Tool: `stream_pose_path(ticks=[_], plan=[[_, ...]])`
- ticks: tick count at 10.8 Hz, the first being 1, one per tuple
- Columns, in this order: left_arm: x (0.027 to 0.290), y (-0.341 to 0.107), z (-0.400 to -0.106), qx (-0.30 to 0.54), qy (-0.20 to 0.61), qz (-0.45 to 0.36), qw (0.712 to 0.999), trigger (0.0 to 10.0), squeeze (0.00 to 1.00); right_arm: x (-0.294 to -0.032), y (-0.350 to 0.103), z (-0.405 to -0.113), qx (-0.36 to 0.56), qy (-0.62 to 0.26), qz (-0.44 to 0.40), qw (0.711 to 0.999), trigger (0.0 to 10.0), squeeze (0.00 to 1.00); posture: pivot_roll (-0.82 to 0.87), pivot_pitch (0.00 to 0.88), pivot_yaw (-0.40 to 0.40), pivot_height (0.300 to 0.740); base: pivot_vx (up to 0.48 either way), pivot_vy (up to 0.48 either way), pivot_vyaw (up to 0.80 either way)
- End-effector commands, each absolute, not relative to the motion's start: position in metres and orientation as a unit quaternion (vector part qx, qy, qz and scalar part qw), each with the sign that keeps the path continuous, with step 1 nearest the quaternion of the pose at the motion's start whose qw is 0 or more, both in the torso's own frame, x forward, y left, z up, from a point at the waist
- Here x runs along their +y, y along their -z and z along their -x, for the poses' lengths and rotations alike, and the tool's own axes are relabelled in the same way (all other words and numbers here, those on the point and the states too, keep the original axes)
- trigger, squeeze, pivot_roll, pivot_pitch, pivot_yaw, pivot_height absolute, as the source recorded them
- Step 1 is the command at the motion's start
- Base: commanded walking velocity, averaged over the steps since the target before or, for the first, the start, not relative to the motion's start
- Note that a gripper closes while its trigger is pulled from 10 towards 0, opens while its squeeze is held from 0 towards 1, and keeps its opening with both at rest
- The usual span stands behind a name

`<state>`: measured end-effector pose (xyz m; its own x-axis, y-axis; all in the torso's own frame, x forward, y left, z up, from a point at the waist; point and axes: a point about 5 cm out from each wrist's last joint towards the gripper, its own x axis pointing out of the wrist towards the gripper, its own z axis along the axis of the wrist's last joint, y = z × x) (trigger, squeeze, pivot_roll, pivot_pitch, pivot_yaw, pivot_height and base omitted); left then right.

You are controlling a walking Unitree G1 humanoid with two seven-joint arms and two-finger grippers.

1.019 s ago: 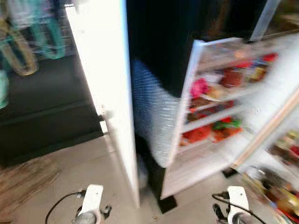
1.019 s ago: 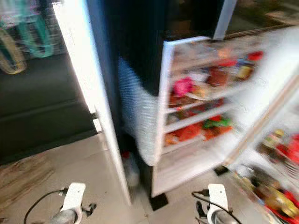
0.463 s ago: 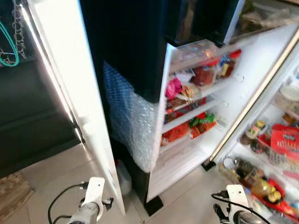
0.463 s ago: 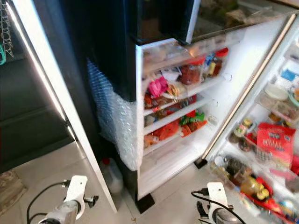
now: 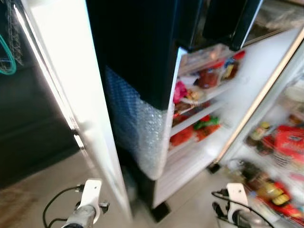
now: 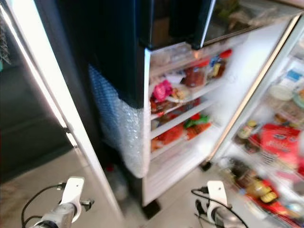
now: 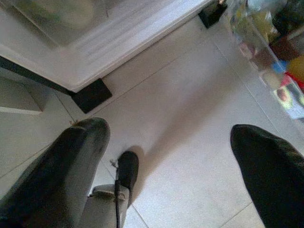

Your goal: Restocking fridge

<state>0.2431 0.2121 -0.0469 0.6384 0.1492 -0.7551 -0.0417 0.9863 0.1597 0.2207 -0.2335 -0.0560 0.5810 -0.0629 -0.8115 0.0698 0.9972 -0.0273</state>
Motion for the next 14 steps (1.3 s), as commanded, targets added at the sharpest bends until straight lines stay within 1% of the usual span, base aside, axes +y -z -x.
stream_pose_path(ticks=[1, 4, 6, 9, 11, 12, 14], plan=[[0.2058, 0.0473, -0.2446, 0.423, -0.047, -0.059, 0.903, 10.0, 0.00, -0.2404, 0.0559, -0.2179, 0.456, 0.055, -0.012, 0.888, 10.0, 0.00, -0.01, 0.000, -0.004, 0.740, 0.000, 0.000, 0.00], [0.2047, 0.0466, -0.2462, 0.429, -0.054, -0.059, 0.900, 10.0, 0.00, -0.2419, 0.0541, -0.2202, 0.452, 0.064, -0.016, 0.890, 10.0, 0.00, 0.00, 0.000, -0.020, 0.740, 0.000, 0.000, 0.00], [0.2051, 0.0470, -0.2457, 0.441, -0.051, -0.068, 0.894, 10.0, 0.00, -0.2419, 0.0541, -0.2203, 0.450, 0.075, -0.029, 0.889, 10.0, 0.00, -0.01, 0.000, -0.015, 0.740, 0.000, 0.000, 0.00], [0.2064, 0.0455, -0.2474, 0.436, -0.052, -0.065, 0.896, 10.0, 0.00, -0.2403, 0.0541, -0.2213, 0.449, 0.083, -0.038, 0.889, 10.0, 0.00, -0.01, 0.000, 0.002, 0.740, 0.000, 0.000, 0.00], [0.2065, 0.0471, -0.2451, 0.434, -0.074, -0.034, 0.897, 10.0, 0.00, -0.2403, 0.0552, -0.2197, 0.451, 0.090, -0.041, 0.887, 10.0, 0.00, -0.01, 0.000, 0.003, 0.740, 0.000, 0.000, 0.00], [0.2069, 0.0499, -0.2411, 0.442, -0.103, -0.009, 0.891, 10.0, 0.00, -0.2403, 0.0559, -0.2185, 0.453, 0.086, -0.041, 0.886, 10.0, 0.00, -0.01, 0.000, 0.000, 0.740, 0.000, 0.000, 0.00], [0.2064, 0.0511, -0.2396, 0.447, -0.098, -0.011, 0.889, 10.0, 0.00, -0.2405, 0.0566, -0.2172, 0.457, 0.080, -0.034, 0.885, 10.0, 0.00, -0.01, 0.000, 0.000, 0.740, 0.000, 0.000, 0.00]])
